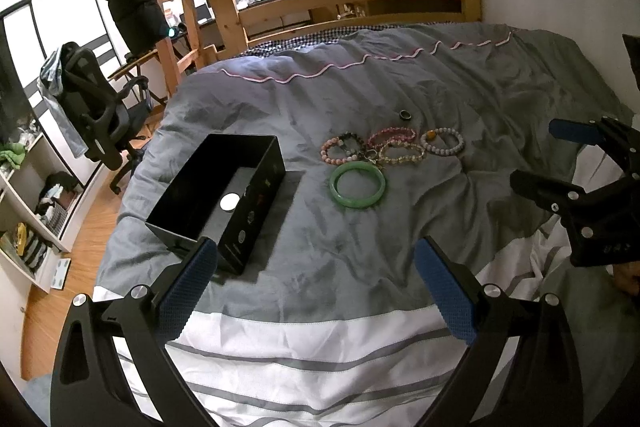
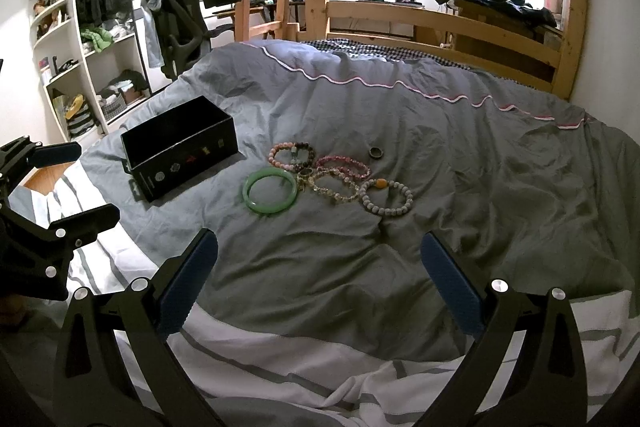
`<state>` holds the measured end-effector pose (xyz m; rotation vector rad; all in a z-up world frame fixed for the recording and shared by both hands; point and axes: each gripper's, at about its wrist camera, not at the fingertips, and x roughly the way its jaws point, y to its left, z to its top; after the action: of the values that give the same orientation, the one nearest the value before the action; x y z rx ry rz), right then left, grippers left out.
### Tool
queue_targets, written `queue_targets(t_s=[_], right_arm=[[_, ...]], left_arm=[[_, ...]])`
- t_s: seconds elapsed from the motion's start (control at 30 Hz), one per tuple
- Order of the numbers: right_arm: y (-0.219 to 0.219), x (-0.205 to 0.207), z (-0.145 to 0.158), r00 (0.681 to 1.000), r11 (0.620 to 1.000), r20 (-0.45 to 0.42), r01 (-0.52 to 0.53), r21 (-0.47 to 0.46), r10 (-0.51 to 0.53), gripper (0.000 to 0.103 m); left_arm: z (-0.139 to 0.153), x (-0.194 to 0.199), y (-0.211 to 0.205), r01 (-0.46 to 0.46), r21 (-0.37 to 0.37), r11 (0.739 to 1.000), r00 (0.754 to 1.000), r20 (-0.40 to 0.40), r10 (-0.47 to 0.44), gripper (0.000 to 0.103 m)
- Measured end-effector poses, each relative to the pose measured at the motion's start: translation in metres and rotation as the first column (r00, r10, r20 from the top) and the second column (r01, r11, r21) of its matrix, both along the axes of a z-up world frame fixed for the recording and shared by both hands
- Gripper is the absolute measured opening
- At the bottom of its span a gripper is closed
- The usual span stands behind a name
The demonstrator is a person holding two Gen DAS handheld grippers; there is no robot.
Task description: Organize jewelry
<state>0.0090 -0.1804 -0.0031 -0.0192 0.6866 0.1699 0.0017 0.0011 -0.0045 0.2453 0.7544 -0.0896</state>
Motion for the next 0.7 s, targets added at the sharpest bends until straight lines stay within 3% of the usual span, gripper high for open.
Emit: queue_targets(t_s=[0.37, 0.43, 0.57, 0.7], right_arm=[[-0.022, 0.056, -0.024, 0.988, 0.995, -0.152, 0.04, 0.091, -0.026, 0.1], [-0.024, 0.073, -0.03, 0.985, 0.995, -0.17, 0.035, 0.095, -0.019, 0.093], [-0.033, 0.113, -0.045, 0.974, 0.992, -0.225, 0.056, 0.11, -0.03, 0.075], [-0.049, 0.146, -0.064, 0.962, 0.989, -0.261, 0.108, 0.097, -0.079, 0.074]], left_arm=[[-0.018, 0.035, -0.026, 0.084, 0.008, 0.996, 0.994, -0.067, -0.083, 0.097], [-0.023, 0.046, -0.032, 0.102, -0.003, 0.995, 0.991, -0.084, -0.102, 0.096], [-0.038, 0.084, -0.045, 0.116, -0.036, 0.993, 0.982, -0.148, -0.121, 0.076], [-0.057, 0.121, -0.054, 0.106, -0.036, 0.994, 0.977, -0.181, -0.111, 0.075]])
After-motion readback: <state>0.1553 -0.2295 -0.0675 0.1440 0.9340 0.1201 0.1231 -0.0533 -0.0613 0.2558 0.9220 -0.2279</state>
